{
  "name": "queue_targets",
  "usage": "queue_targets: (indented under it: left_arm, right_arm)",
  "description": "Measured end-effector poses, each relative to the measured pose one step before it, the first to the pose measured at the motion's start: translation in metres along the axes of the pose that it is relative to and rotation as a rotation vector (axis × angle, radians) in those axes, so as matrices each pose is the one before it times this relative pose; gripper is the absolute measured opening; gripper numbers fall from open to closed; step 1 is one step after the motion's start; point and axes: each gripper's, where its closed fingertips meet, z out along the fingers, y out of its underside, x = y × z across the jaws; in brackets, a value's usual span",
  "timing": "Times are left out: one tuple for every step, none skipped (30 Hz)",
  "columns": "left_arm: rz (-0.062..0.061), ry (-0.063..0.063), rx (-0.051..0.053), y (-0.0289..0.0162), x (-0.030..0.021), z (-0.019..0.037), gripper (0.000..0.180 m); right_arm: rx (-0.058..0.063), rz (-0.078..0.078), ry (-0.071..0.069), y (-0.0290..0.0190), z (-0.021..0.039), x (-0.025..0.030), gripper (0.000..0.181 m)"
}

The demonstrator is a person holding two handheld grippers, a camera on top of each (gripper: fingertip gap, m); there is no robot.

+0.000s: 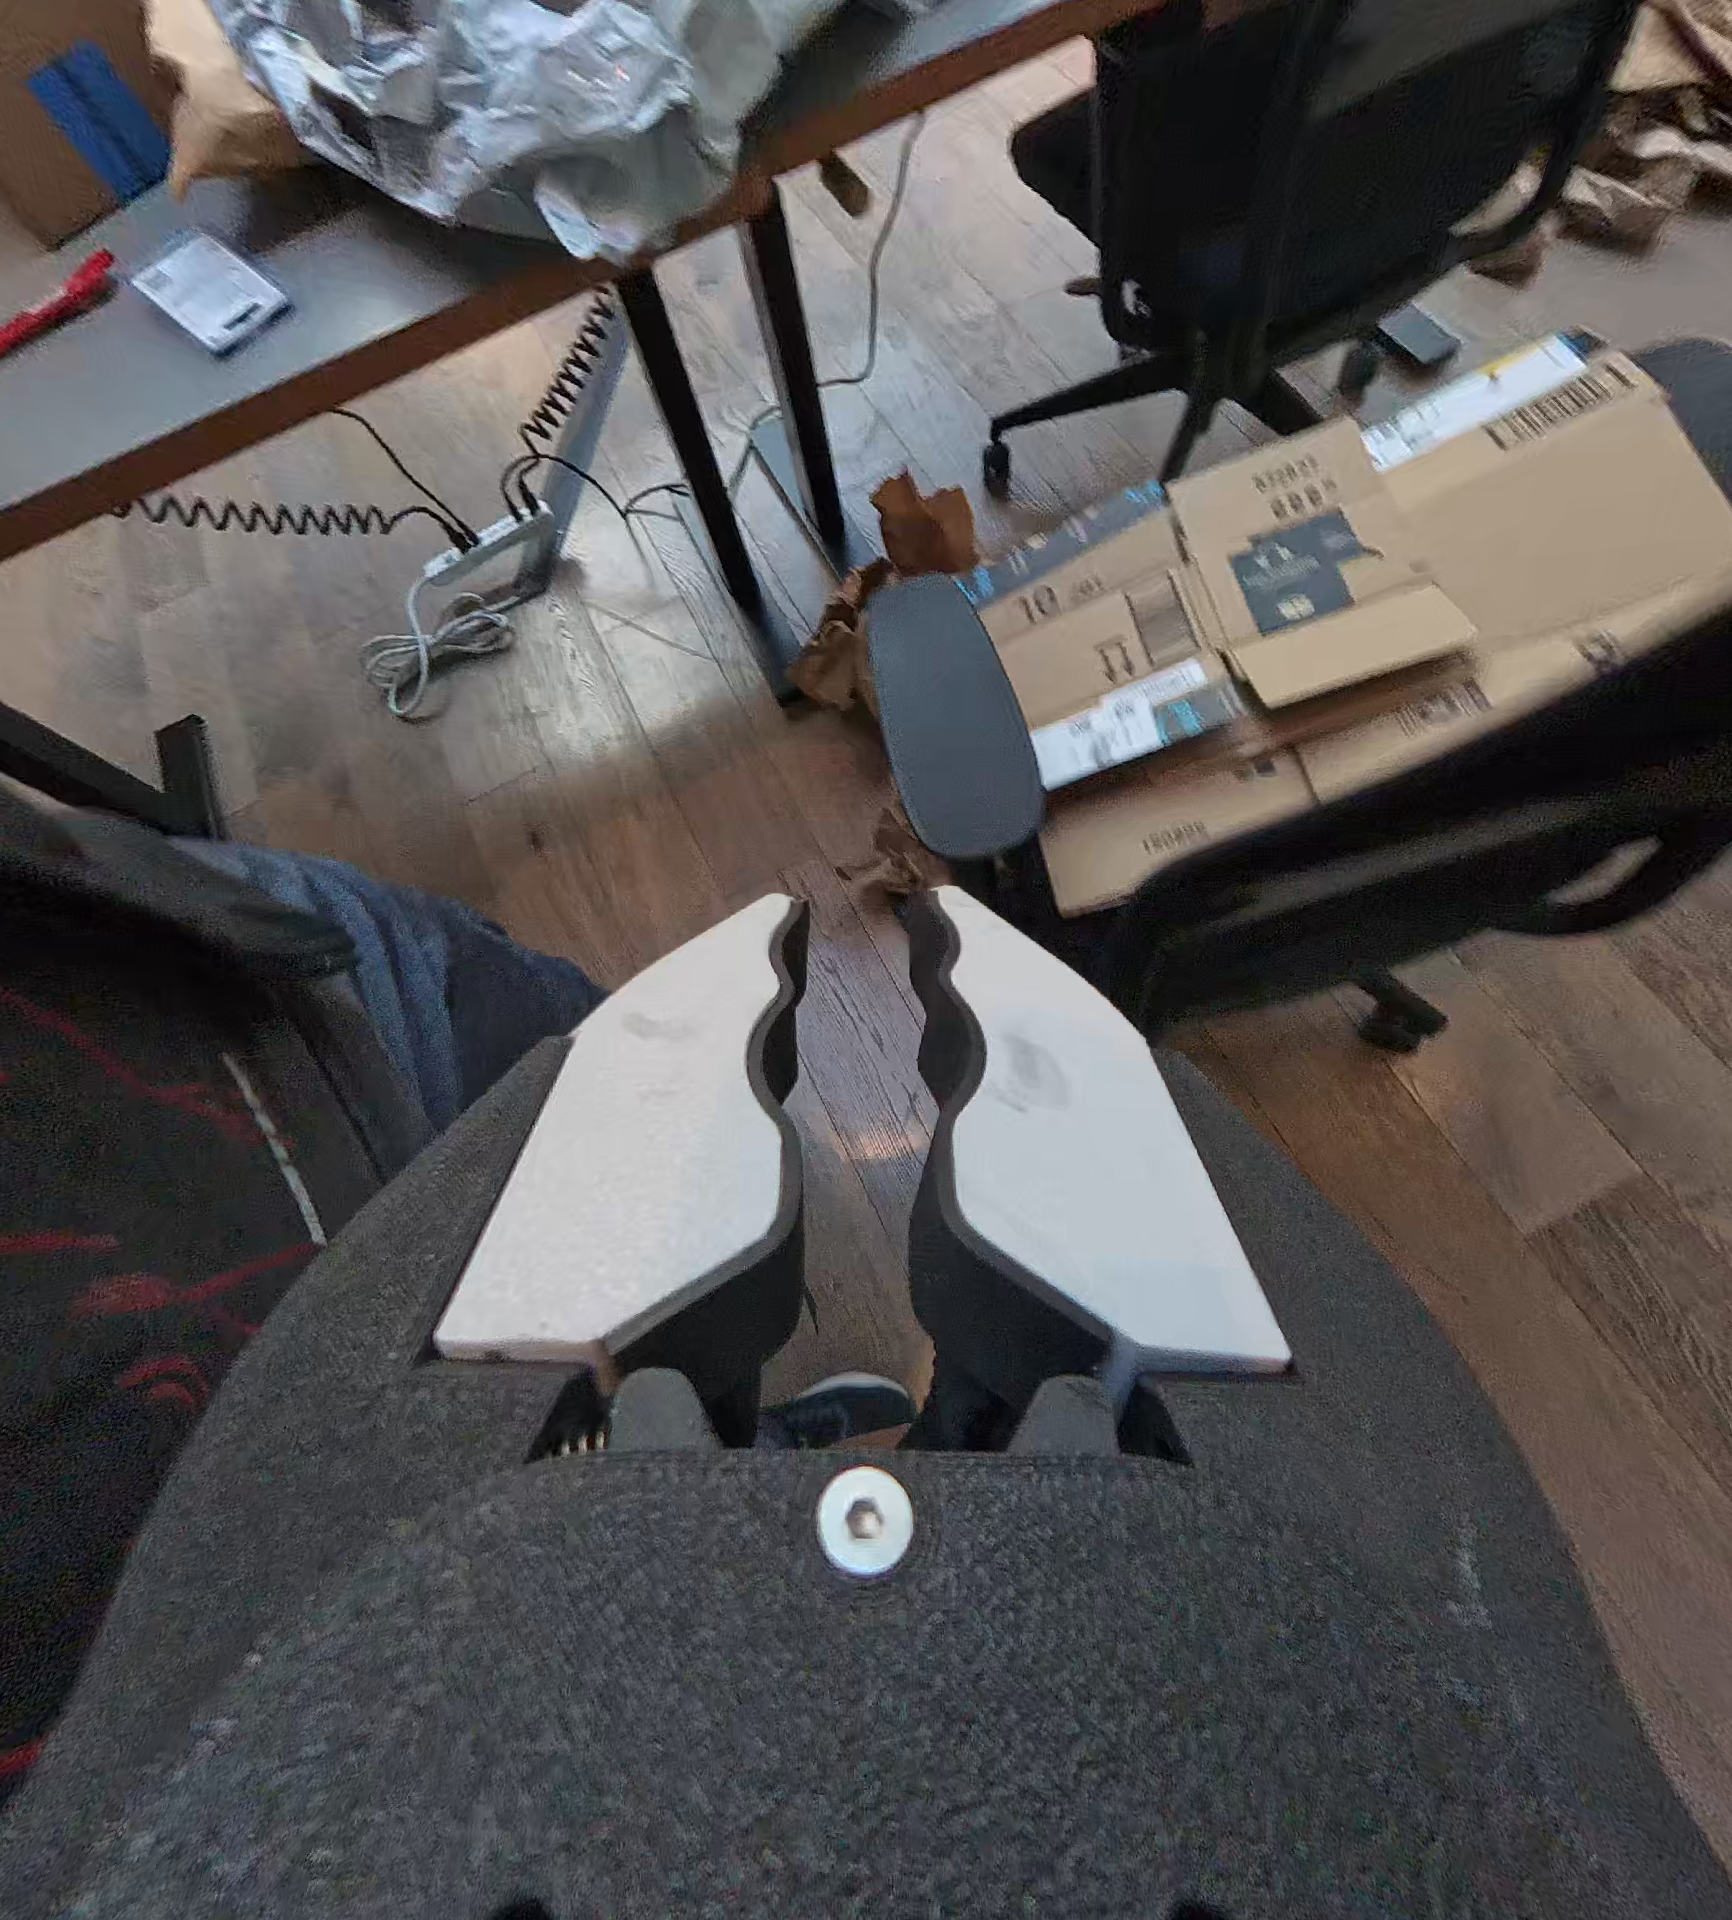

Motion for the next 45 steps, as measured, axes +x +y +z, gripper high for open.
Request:
queue_targets:
  left_arm:
    - [-0.1195,0.0590,-0.0235,0.03037,-0.00264,0.03402,0.000]
    - [-0.0917,0.0479,-0.0457,0.03050,-0.00591,0.03403,0.000]
    - [-0.0734,0.0482,-0.0628,0.02951,-0.00704,0.03409,0.000]
    - [-0.0541,0.0446,-0.0668,0.02666,-0.00857,0.03365,0.000]
    - [-0.0397,0.0342,-0.0733,0.02447,-0.01168,0.03294,0.000]
    - [-0.0335,0.0264,-0.0794,0.02160,-0.01425,0.03196,0.000]
    - [-0.0342,0.0228,-0.0732,0.01665,-0.01577,0.03055,0.000]
    - [-0.0377,0.0191,-0.0578,0.01049,-0.01653,0.02846,0.000]
    - [-0.0358,0.0269,-0.0402,0.00434,-0.01544,0.02595,0.000]
    - [-0.0326,0.0312,-0.0270,-0.00084,-0.01495,0.02331,0.000]
    - [-0.0281,0.0251,-0.0171,-0.00480,-0.01611,0.02041,0.000]
    - [-0.0247,0.0214,-0.0109,-0.00785,-0.01680,0.01808,0.000]
    - [-0.0225,0.0223,-0.0067,-0.01072,-0.01668,0.01558,0.000]
    - [-0.0176,0.0195,-0.0010,-0.01384,-0.01660,0.01297,0.000]
    - [-0.0108,0.0179,0.0029,-0.01686,-0.01630,0.01042,0.000]
    - [-0.0058,0.0139,0.0021,-0.01970,-0.01616,0.00791,0.000]
    - [-0.0020,0.0065,0.0042,-0.02335,-0.01624,0.00529,0.000]
    - [0.0007,0.0075,0.0132,-0.02795,-0.01457,0.00266,0.000]
    - [0.0047,0.0074,0.0208,-0.03178,-0.01254,0.00074,0.000]
    - [0.0112,0.0003,0.0218,-0.03429,-0.01140,-0.00050,0.000]
    - [0.0127,-0.0084,0.0255,-0.03643,-0.01062,-0.00133,0.000]
    - [0.0119,-0.0013,0.0334,-0.03838,-0.00837,-0.00177,0.000]
    - [0.0166,0.0087,0.0361,-0.03885,-0.00657,-0.00157,0.000]
    - [0.0189,0.0000,0.0303,-0.03771,-0.00833,-0.00125,0.000]
    - [0.0217,-0.0085,0.0234,-0.03598,-0.01004,-0.00091,0.000]
    - [0.0230,-0.0162,0.0184,-0.03424,-0.01151,-0.00090,0.000]
    - [0.0205,-0.0203,0.0215,-0.03333,-0.01223,-0.00138,0.000]
    - [0.0213,-0.0128,0.0266,-0.03266,-0.01174,-0.00146,0.000]
    - [0.0215,-0.0128,0.0266,-0.03110,-0.01312,-0.00138,0.000]
    - [0.0188,-0.0192,0.0252,-0.02945,-0.01614,-0.00128,0.000]
    - [0.0156,-0.0208,0.0248,-0.02794,-0.01853,-0.00088,0.000]
    - [0.0133,-0.0184,0.0263,-0.02712,-0.02018,-0.00013,0.000]
    - [0.0102,-0.0191,0.0308,-0.02694,-0.02216,0.00052,0.000]
    - [0.0063,-0.0196,0.0323,-0.02663,-0.02438,0.00182,0.000]
    - [-0.0005,-0.0203,0.0294,-0.02596,-0.02642,0.00363,0.000]
    - [-0.0089,-0.0210,0.0266,-0.02584,-0.02727,0.00574,0.000]
    - [-0.0109,-0.0171,0.0244,-0.02653,-0.02563,0.00770,0.000]
    - [-0.0059,-0.0149,0.0199,-0.02768,-0.02275,0.00955,0.000]
    - [0.0036,-0.0314,0.0169,-0.02878,-0.02117,0.01062,0.000]
    - [0.0142,-0.0504,0.0177,-0.02988,-0.01907,0.01119,0.000]
    - [0.0044,-0.0395,0.0224,-0.03088,-0.01343,0.01157,0.000]
    - [0.0084,0.0065,0.0273,-0.03136,-0.00503,0.01194,0.000]
    - [0.0247,0.0111,0.0171,-0.02933,-0.00555,0.01146,0.000]
    - [0.0335,-0.0176,0.0040,-0.02691,-0.01157,0.01009,0.000]
    - [0.0313,-0.0319,0.0070,-0.02653,-0.01537,0.00875,0.000]
  right_arm:
    - [-0.0095,0.0307,0.0360,0.02425,-0.02822,0.02172,0.018]
    - [-0.0059,0.0461,0.0426,0.02441,-0.02568,0.02403,0.018]
    - [-0.0055,0.0596,0.0461,0.02430,-0.02257,0.02595,0.018]
    - [-0.0058,0.0646,0.0489,0.02358,-0.01978,0.02751,0.017]
    - [-0.0072,0.0619,0.0569,0.02269,-0.01714,0.02925,0.017]
    - [-0.0106,0.0636,0.0652,0.02190,-0.01440,0.03035,0.017]
    - [-0.0122,0.0703,0.0646,0.02050,-0.01179,0.02992,0.017]
    - [-0.0105,0.0739,0.0583,0.01835,-0.00937,0.02824,0.017]
    - [-0.0089,0.0762,0.0534,0.01604,-0.00717,0.02666,0.017]
    - [-0.0091,0.0786,0.0492,0.01359,-0.00520,0.02513,0.017]
    - [-0.0085,0.0769,0.0437,0.01105,-0.00324,0.02352,0.017]
    - [-0.0102,0.0689,0.0369,0.00862,-0.00116,0.02188,0.017]
    - [-0.0182,0.0549,0.0348,0.00719,0.00107,0.02084,0.017]
    - [-0.0294,0.0427,0.0343,0.00637,0.00350,0.02029,0.017]
    - [-0.0392,0.0300,0.0287,0.00488,0.00536,0.01891,0.017]
    - [-0.0454,0.0144,0.0269,0.00256,0.00653,0.01774,0.017]
    - [-0.0468,0.0081,0.0327,-0.00045,0.00686,0.01759,0.017]
    - [-0.0449,0.0124,0.0311,-0.00422,0.00655,0.01645,0.017]
    - [-0.0438,0.0157,0.0241,-0.00781,0.00537,0.01427,0.017]
    - [-0.0469,0.0138,0.0241,-0.01066,0.00336,0.01250,0.017]
    - [-0.0486,0.0092,0.0229,-0.01376,0.00123,0.01088,0.017]
    - [-0.0452,0.0011,0.0192,-0.01844,-0.00032,0.00966,0.017]
    - [-0.0336,-0.0113,0.0173,-0.02469,-0.00083,0.00957,0.017]
    - [-0.0190,-0.0259,0.0104,-0.03088,-0.00080,0.00920,0.017]
    - [-0.0121,-0.0356,0.0047,-0.03472,-0.00056,0.00914,0.018]
    - [-0.0092,-0.0339,0.0069,-0.03715,0.00017,0.01039,0.018]
    - [-0.0025,-0.0232,0.0073,-0.03996,0.00123,0.01142,0.018]
    - [0.0062,-0.0116,0.0006,-0.04288,0.00290,0.01068,0.019]
    - [0.0096,-0.0075,-0.0066,-0.04508,0.00513,0.00906,0.019]
    - [0.0071,-0.0134,-0.0083,-0.04635,0.00721,0.00753,0.020]
    - [0.0034,-0.0262,-0.0070,-0.04726,0.00896,0.00661,0.021]
    - [0.0029,-0.0417,-0.0087,-0.04818,0.01019,0.00580,0.021]
    - [0.0034,-0.0548,-0.0087,-0.04919,0.01115,0.00622,0.021]
    - [0.0022,-0.0627,-0.0074,-0.04947,0.01211,0.00805,0.021]
    - [0.0010,-0.0647,-0.0079,-0.04938,0.01273,0.01026,0.022]
    - [0.0037,-0.0606,-0.0083,-0.04932,0.01276,0.01263,0.022]
    - [0.0083,-0.0514,-0.0071,-0.04925,0.01237,0.01516,0.022]
    - [0.0089,-0.0358,-0.0085,-0.04851,0.01160,0.01635,0.022]
    - [0.0016,-0.0183,-0.0175,-0.04662,0.00981,0.01542,0.022]
    - [-0.0066,-0.0135,-0.0239,-0.04565,0.00704,0.01390,0.022]
    - [-0.0052,-0.0248,-0.0169,-0.04785,0.00453,0.01415,0.022]
    - [0.0014,-0.0395,-0.0113,-0.05104,0.00322,0.01470,0.022]
    - [0.0018,-0.0510,-0.0145,-0.05281,0.00264,0.01471,0.022]
    - [-0.0014,-0.0612,-0.0158,-0.05280,0.00183,0.01539,0.022]
    - [0.0001,-0.0692,-0.0101,-0.05268,0.00043,0.01741,0.022]
